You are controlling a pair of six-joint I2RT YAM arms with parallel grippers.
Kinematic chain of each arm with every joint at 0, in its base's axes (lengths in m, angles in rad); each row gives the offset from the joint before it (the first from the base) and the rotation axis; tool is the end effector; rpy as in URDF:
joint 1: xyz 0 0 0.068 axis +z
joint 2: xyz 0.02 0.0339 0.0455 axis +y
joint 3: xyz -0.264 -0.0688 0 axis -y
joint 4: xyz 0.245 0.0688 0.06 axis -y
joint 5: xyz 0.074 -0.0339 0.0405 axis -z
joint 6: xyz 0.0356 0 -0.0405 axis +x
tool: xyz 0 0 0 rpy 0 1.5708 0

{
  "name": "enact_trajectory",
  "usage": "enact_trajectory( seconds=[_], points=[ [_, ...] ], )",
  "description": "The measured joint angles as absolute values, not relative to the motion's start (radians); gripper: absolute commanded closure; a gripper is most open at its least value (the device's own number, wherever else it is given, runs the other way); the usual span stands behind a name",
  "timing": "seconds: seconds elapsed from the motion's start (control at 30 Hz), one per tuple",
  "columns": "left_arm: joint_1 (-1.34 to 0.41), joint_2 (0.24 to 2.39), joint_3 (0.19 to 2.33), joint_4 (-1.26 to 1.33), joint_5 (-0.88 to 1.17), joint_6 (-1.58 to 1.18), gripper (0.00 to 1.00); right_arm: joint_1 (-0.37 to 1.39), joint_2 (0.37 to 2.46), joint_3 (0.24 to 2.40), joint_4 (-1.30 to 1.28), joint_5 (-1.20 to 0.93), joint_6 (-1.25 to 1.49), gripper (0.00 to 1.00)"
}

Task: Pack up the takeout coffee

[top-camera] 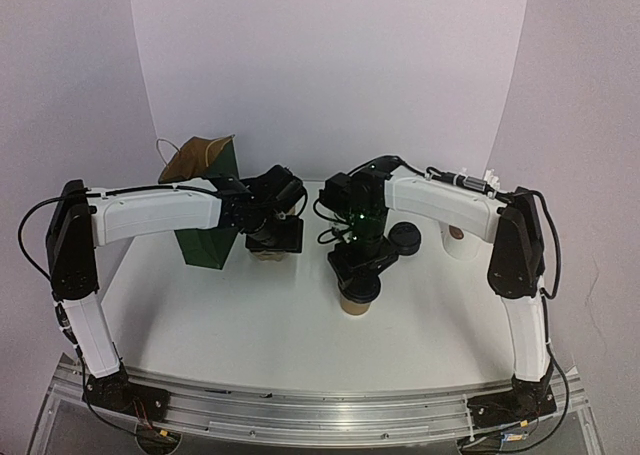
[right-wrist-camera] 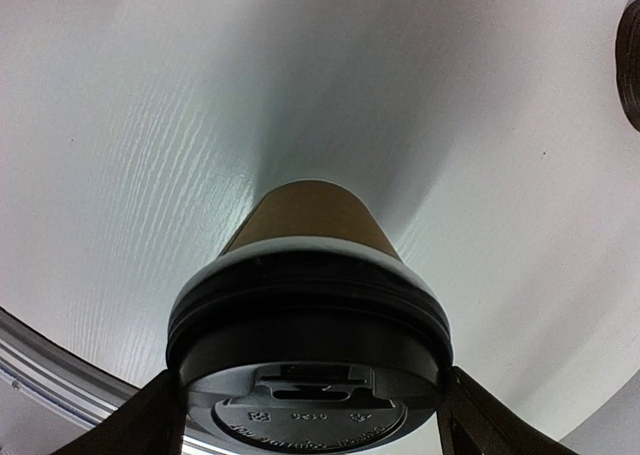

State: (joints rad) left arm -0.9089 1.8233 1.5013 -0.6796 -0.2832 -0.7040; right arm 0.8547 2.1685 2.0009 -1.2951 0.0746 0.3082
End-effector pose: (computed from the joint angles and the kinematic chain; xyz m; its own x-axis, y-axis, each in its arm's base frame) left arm 0.2510 -0.3060 0.2574 -0.8250 0.0476 -0.5632 0.1717 0.9705 -0.1694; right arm 0.2856 0.3241 0.2412 -0.8485 -0.5142 -0.1253 -0.5138 0.8571 -0.0379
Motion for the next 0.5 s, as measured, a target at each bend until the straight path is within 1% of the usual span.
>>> enact_trajectory(
  seconds=[0.5],
  points=[
    [-0.909, 1.823, 1.501, -0.680, -0.283, -0.704, 0.38, 0.855, 2.168, 2.008, -1.295, 0.079, 0.308, 0.15]
  ],
)
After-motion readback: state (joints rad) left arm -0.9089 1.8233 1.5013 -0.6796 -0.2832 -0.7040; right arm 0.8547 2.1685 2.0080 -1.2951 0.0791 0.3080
